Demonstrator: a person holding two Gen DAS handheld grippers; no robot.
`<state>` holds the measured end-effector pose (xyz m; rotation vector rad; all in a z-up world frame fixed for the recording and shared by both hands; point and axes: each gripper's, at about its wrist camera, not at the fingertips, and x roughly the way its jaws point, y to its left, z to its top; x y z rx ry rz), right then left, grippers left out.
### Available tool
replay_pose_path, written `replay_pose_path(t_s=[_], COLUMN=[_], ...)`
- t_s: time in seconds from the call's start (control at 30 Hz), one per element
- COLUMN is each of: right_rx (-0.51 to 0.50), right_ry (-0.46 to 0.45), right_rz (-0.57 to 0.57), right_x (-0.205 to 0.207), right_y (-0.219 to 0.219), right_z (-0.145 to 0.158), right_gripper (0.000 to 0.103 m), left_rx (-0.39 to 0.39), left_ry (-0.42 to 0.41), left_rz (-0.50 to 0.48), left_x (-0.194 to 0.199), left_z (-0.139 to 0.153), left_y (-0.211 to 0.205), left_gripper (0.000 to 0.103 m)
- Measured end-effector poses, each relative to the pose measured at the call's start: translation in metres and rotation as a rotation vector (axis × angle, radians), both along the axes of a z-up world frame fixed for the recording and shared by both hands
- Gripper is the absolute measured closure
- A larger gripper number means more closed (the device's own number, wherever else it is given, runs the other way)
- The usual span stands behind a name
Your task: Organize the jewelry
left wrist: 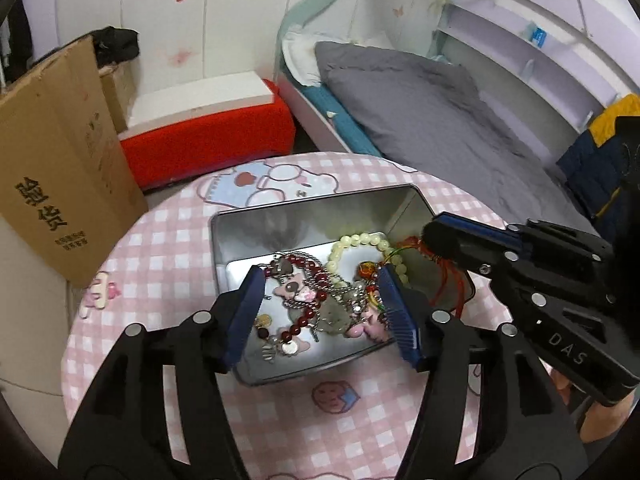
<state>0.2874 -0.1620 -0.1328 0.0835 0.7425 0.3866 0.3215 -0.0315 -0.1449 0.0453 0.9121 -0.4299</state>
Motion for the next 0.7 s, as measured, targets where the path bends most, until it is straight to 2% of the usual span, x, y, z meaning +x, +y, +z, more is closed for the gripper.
replay_pose_path(t_s=[0.07, 0.2, 0.37, 0.57, 0.7], right_rx=[0.007, 0.013, 0.000, -0.028, -0.066], right_ry=[-0.010, -0.044, -0.127, -0.244, -0.318], right_rz=[-0.009, -0.031, -0.041, -0.066, -0.081], right_x=[-0.006, -0.026, -0.070, -0.137, -0.178], right_y=[-0.004, -0.012, -0.013, -0.006, 0.002], right_z=[0.006, 0.023, 0.053, 0.087, 0.103], right_gripper=[0.094, 0.088, 0.077, 0.050, 0.031], left_rx=[0.021, -0.007, 0.042, 0.059, 0.059], left_ry=[-0.026, -0.090, -0.237, -0.392, -0.461], left_rz=[0.017, 0.050, 0.143, 0.235, 0.260], left_x=[-0.006, -0.030, -0.081, -0.147, -0.187], left_z=[0.006, 0.031, 0.070, 0.110, 0.128], left_y=[0.002, 0.014, 0.026, 0.040, 0.045], left_gripper=[0.043, 0.040, 0.033, 0.017, 0.013])
